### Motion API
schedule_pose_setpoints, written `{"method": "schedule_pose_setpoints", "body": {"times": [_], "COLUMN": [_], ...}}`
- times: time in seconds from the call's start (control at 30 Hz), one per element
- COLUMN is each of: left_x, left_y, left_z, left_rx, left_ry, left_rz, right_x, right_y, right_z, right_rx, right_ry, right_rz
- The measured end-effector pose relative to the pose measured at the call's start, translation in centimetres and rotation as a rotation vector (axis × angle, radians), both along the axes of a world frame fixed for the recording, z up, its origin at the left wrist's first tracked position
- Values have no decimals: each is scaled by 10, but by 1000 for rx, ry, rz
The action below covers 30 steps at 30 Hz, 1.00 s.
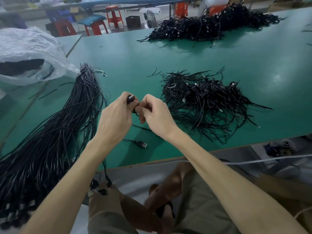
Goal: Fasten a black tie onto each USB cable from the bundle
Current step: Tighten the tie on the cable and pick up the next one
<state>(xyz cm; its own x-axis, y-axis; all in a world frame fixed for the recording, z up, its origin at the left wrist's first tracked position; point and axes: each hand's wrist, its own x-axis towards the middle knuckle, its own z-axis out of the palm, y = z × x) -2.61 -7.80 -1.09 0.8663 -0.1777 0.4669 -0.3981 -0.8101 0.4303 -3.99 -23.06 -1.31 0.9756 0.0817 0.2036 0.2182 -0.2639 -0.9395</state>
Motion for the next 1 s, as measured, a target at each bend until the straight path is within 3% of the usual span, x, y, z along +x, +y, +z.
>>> {"method": "schedule_pose_setpoints", "body": {"times": [0.23,0.4,0.5,0.57,0.7,0.83,1.0], "left_x": [-3,13,16,13,4,3,8], "left_y": [1,0,0,-1,9,18,9], "left_z": [32,50,52,50,39,31,23], "left_rx": [-6,-141,-179,-192,-508,-376,-325], "left_ry": [69,385,590,606,689,654,506], "left_rz": [-67,-118,-105,-124,-396,-593,-439], "right_x": [0,1,1,0,-4,-6,-6], "right_y": [-4,-10,-14,-16,-25,-26,-19], "right_z": [10,11,2,-3,-9,-11,-15], "right_rx": [-272,-628,-842,-851,-722,-575,-542], "right_ry": [-280,-631,-709,-678,-558,-474,-448], "right_rz": [-34,-135,-144,-136,-179,-166,-150]}}
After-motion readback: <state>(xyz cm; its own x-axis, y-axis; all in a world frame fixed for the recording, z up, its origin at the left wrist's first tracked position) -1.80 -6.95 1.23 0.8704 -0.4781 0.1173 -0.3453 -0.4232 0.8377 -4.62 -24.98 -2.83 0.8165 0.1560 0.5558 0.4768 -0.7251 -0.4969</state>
